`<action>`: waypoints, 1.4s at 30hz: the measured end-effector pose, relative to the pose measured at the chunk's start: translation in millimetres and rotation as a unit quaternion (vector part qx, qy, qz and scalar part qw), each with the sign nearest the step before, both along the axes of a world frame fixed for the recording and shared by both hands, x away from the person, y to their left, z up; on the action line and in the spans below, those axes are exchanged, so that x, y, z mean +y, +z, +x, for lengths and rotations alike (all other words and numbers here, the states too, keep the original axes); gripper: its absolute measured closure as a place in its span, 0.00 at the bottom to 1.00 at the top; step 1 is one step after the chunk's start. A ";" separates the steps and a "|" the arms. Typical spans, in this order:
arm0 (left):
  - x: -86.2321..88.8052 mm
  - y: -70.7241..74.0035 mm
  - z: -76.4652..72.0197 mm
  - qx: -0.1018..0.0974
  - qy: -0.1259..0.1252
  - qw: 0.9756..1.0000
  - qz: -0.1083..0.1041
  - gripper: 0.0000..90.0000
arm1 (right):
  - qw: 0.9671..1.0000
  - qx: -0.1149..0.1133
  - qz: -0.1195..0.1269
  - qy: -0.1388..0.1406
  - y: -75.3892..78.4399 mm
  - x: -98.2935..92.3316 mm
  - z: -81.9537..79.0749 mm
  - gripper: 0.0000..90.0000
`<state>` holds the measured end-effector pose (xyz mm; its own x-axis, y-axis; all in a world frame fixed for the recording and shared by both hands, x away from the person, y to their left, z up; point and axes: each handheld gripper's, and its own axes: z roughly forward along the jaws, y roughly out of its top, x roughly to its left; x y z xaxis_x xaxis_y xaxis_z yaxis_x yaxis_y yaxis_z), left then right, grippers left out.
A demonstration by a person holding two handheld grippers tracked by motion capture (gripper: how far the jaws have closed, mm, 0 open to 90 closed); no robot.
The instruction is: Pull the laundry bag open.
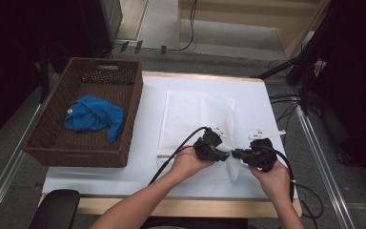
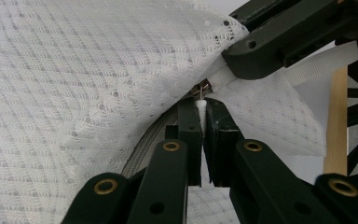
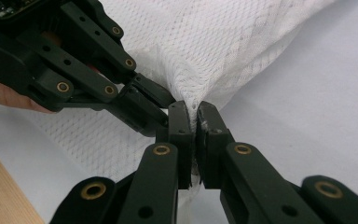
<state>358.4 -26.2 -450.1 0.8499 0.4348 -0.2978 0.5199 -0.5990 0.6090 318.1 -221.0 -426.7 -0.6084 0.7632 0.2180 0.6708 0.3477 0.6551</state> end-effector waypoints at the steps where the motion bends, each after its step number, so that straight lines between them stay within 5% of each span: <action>1: 0.2 0.4 -0.2 -0.001 0.000 1.000 0.001 0.97 | 1.000 0.001 0.002 0.000 0.1 -0.4 0.3 0.98; 42: 2.8 6.5 -3.8 0.002 0.007 1.000 0.008 0.97 | 1.000 0.003 0.014 -0.003 2.2 -5.8 0.5 0.98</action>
